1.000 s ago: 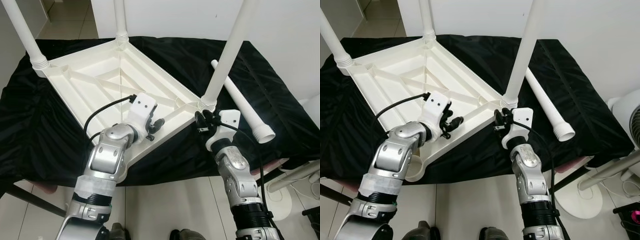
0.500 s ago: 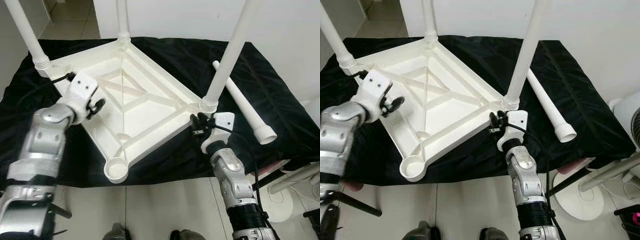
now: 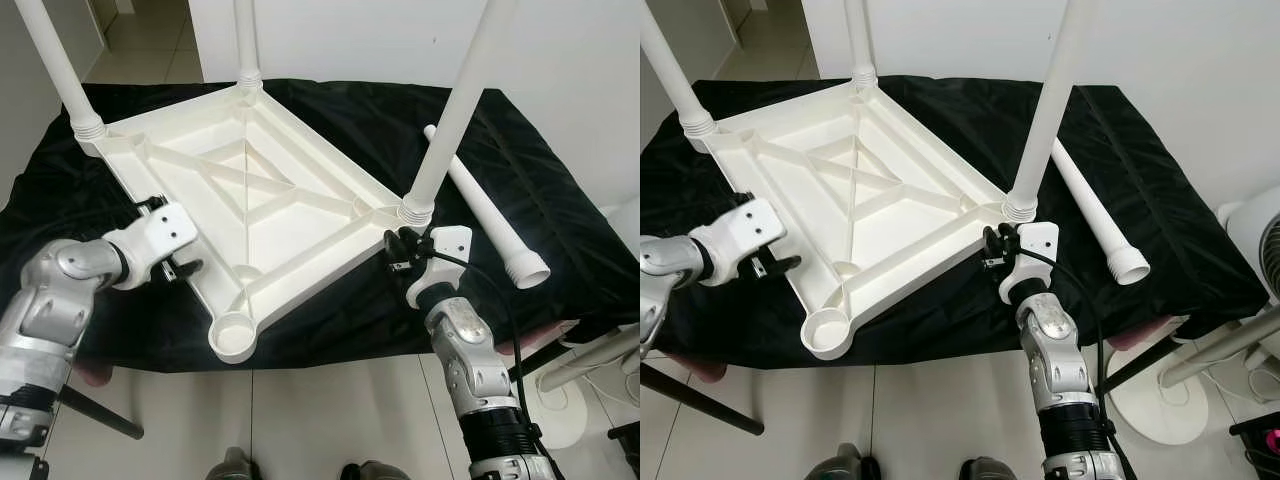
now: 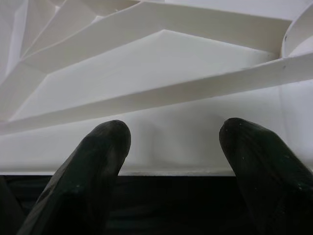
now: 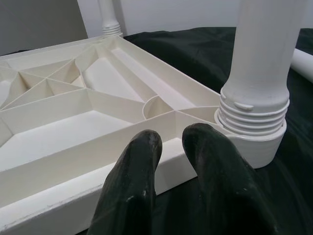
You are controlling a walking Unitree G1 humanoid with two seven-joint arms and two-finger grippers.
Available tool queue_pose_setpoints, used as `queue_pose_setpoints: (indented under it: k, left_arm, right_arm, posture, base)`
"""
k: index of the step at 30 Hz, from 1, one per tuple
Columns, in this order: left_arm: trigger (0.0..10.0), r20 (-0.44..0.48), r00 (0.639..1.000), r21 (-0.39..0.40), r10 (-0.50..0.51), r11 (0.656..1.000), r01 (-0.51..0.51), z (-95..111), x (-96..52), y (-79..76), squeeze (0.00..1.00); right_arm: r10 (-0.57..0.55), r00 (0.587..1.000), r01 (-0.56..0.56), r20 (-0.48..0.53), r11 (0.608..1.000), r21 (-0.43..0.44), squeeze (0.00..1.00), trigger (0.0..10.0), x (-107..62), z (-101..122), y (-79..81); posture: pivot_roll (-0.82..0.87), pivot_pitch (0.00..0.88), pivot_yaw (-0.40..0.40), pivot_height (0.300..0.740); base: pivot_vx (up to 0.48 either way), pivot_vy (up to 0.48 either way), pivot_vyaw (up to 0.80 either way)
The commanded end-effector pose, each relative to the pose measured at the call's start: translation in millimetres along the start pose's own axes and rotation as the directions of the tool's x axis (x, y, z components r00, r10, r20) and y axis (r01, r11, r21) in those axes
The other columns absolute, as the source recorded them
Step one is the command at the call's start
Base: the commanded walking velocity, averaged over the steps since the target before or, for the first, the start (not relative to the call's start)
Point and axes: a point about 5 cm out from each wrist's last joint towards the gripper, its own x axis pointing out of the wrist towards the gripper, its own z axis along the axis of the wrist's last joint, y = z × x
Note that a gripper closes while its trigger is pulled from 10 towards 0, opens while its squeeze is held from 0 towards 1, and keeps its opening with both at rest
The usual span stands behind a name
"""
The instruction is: Building children table
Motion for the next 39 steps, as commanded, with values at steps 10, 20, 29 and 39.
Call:
queue_pose_setpoints:
  k: [10,20,29,39]
  left_arm:
    - [10.0,0.027,0.996,0.061,-0.081,0.995,0.079,8,12.0,-23.1,0.00]
    - [10.0,0.079,0.992,0.078,-0.101,0.992,0.095,22,15.7,-29.0,0.00]
    - [10.0,0.196,0.966,0.094,-0.167,0.984,0.152,52,16.5,-44.3,0.00]
    - [10.0,0.243,0.949,0.100,-0.202,0.978,0.182,67,25.9,-60.7,0.00]
  right_arm:
    - [0.009,1.000,-0.009,0.006,1.000,-0.006,0.00,10.0,0.5,-1,1.7]
    - [0.009,1.000,-0.009,0.001,1.000,-0.011,0.00,10.0,-1.5,-3,0.0]
    - [0.013,1.000,-0.013,-0.002,1.000,-0.017,0.00,10.0,-0.5,-4,-0.6]
    - [0.003,1.000,-0.003,-0.003,1.000,-0.023,0.00,10.0,-2.2,-4,-3.9]
  posture:
    - [-0.06,0.000,0.019,0.740]
    - [-0.06,0.000,0.021,0.740]
    - [-0.06,0.000,0.030,0.740]
    - [-0.07,0.002,0.026,0.740]
  base:
    - [0.000,0.000,0.00]
    - [0.000,0.000,0.00]
    - [0.000,0.000,0.00]
    - [0.000,0.000,0.00]
